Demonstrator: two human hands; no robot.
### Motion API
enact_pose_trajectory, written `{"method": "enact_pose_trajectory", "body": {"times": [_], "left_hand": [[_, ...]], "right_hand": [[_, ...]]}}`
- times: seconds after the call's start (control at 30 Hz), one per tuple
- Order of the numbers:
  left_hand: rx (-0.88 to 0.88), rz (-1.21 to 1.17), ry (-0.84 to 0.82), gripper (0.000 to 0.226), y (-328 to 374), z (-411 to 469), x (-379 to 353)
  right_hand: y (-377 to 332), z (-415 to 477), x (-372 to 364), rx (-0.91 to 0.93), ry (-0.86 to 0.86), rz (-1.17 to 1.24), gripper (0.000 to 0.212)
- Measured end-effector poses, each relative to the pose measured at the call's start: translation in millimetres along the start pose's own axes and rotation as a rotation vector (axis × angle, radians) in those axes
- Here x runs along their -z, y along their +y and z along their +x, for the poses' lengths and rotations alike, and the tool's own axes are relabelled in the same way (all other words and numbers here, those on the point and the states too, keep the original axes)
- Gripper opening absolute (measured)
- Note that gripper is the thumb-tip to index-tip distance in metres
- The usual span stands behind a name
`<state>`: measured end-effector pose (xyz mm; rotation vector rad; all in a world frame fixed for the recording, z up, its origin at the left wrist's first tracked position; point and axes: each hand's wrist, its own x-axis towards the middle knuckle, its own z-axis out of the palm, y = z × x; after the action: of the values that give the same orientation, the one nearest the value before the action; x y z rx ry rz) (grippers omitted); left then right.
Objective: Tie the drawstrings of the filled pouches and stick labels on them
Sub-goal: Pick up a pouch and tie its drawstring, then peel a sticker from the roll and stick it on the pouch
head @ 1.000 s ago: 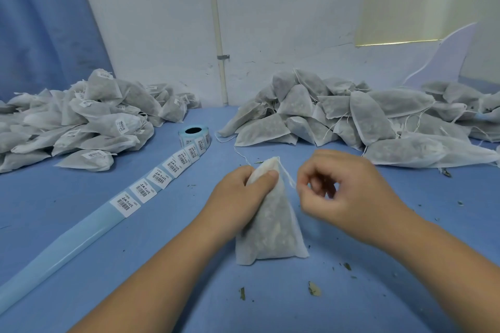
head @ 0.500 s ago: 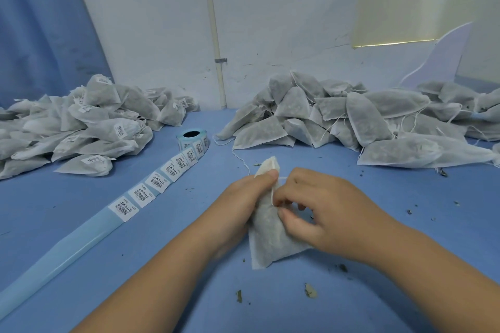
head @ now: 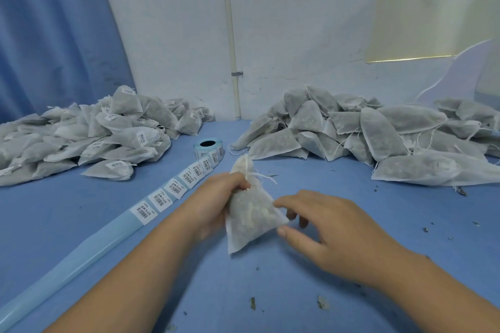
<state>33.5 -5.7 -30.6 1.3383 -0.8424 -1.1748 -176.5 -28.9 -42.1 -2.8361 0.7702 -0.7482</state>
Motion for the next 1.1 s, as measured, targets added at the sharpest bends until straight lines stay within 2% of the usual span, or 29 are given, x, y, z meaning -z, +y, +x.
{"method": "enact_pose_trajectory", "body": {"times": [0.1,0.23,0.37,0.47,0.6,0.77,0.93,1.1], "left_hand": [[-0.011,-0.014,0.133,0.013,13.5,-7.1,41.9],[0.011,-0.268,0.238,0.016,22.3,-28.5,110.8],[0.027,-0.463,0.239,0.022,19.9,-38.1,147.8],[0.074,-0.522,0.216,0.023,23.3,-39.7,158.0],[0.121,-0.605,0.203,0.02,23.8,-41.4,169.3],[0.113,-0.538,0.292,0.021,25.1,-43.8,186.8],[0.17,-0.375,0.322,0.017,21.1,-43.6,200.2],[0.212,-0.401,0.293,0.019,18.4,-39.7,205.3]], "right_hand": [[-3.6,0.6,-7.0,0.014,-0.126,-0.028,0.028],[-10.1,10.3,-19.6,0.102,-0.199,-0.114,0.037],[-27.5,45.3,-36.8,0.165,-0.269,-0.141,0.034],[-45.3,85.6,-53.2,0.136,-0.298,-0.083,0.03],[-65.6,144.7,-82.5,-0.01,-0.158,0.121,0.019],[-81.4,184.9,-124.9,-0.17,-0.047,0.259,0.008],[-99.4,173.0,-152.5,-0.077,0.03,0.237,0.007],[-113.2,168.1,-155.5,-0.021,0.071,0.211,0.016]]}}
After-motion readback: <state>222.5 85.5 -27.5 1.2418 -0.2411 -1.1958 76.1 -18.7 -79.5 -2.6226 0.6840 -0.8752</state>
